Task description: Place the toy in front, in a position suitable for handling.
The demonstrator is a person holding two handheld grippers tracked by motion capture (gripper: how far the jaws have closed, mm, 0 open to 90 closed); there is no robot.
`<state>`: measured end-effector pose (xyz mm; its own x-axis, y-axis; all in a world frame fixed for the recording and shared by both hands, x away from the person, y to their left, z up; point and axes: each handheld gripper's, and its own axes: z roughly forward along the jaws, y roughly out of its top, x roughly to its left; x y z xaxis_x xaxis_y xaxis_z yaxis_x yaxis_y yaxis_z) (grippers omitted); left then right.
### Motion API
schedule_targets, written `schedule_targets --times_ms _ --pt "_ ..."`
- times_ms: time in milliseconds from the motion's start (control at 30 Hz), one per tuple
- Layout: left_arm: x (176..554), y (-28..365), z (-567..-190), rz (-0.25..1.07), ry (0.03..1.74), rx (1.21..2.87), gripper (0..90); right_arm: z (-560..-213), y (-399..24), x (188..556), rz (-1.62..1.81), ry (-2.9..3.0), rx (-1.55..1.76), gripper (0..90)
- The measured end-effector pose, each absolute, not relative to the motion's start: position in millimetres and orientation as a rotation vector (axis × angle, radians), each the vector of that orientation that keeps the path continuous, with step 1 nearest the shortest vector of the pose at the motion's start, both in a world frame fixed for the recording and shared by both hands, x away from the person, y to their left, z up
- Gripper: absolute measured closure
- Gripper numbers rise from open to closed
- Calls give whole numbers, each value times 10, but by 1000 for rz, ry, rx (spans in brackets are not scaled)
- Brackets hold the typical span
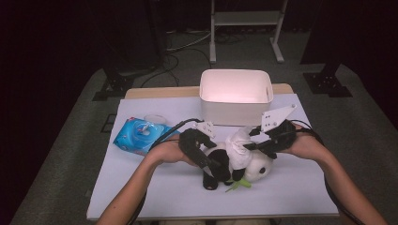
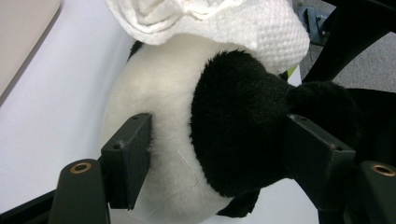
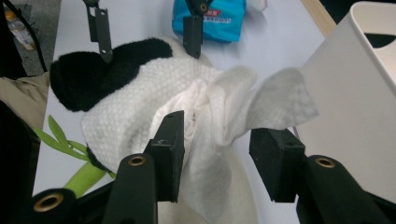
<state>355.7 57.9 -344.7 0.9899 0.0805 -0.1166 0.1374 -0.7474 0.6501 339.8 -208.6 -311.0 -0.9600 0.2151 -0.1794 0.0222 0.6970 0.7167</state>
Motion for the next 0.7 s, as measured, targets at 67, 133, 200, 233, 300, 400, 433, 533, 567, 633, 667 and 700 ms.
schedule_targets --times_ms 67,133,200,233,300,400,433,533,567,633,667,700 --pt "3557 578 -3446 -105 150 2420 280 -3097 -2053 3368 1126 2649 152 586" --pt "3557 576 -3446 -105 151 2420 279 -3100 -1997 3344 1114 2658 118 605" --pt "3555 576 -3444 -103 150 2422 279 -3120 -1930 3323 1095 2677 77 605" --pt "3554 577 -3444 -102 150 2423 279 -3135 -1898 3317 1084 2684 60 605" --pt "3553 579 -3444 -100 149 2422 278 -3164 -1846 3304 1067 2703 28 595" --pt "3552 578 -3444 -100 150 2422 278 -3198 -1797 3293 1055 2716 -5 563" --pt "3552 577 -3444 -100 150 2422 278 -3206 -1785 3291 1049 2715 -14 549" --pt "3552 573 -3441 -101 151 2427 278 -3243 -1746 3277 1028 2726 -35 520" --pt "3550 573 -3440 -99 151 2429 278 -3253 -1733 3276 1018 2719 -43 514" --pt "3551 572 -3439 -100 150 2432 279 -3259 -1712 3272 1002 2715 -53 507" --pt "3551 571 -3438 -100 151 2433 279 -3264 -1698 3274 991 2713 -60 503" --pt "3550 570 -3437 -99 151 2435 279 -3267 -1690 3279 984 2711 -65 501"
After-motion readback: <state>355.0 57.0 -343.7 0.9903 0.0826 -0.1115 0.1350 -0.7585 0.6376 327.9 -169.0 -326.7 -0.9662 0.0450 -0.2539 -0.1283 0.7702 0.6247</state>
